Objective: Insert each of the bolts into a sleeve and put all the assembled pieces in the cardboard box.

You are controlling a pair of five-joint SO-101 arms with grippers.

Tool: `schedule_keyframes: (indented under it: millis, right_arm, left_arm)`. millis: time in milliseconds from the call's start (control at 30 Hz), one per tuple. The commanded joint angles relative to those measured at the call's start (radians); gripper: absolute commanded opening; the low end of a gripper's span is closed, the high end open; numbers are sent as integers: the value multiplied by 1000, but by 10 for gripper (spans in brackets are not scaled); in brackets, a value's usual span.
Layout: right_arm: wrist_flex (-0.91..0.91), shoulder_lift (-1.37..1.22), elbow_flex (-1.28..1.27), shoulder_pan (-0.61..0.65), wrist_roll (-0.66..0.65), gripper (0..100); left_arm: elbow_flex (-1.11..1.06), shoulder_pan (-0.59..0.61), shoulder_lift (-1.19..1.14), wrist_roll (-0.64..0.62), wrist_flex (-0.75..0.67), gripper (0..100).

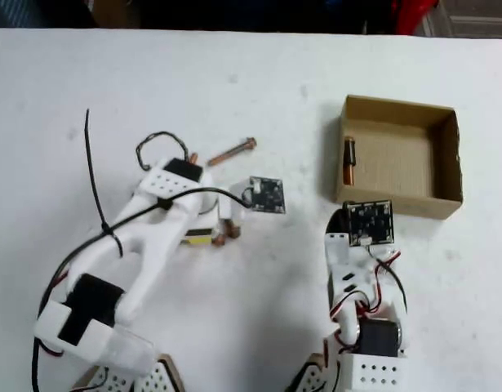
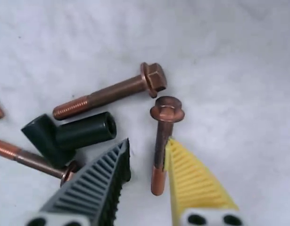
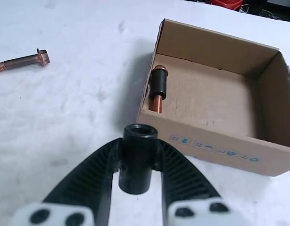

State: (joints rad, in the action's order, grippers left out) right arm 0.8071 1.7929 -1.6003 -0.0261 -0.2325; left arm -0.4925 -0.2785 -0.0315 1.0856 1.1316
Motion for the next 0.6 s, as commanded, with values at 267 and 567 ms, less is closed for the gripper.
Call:
schedule_keyframes:
  millis: [267, 567]
  right_arm:
    - [1, 10, 14, -4, -2, 16]
    - [1, 10, 14, -2, -2, 16]
  left_arm:
    - [164, -71, -257, -109, -18, 146]
    - [187, -70, -282, -115, -3, 16]
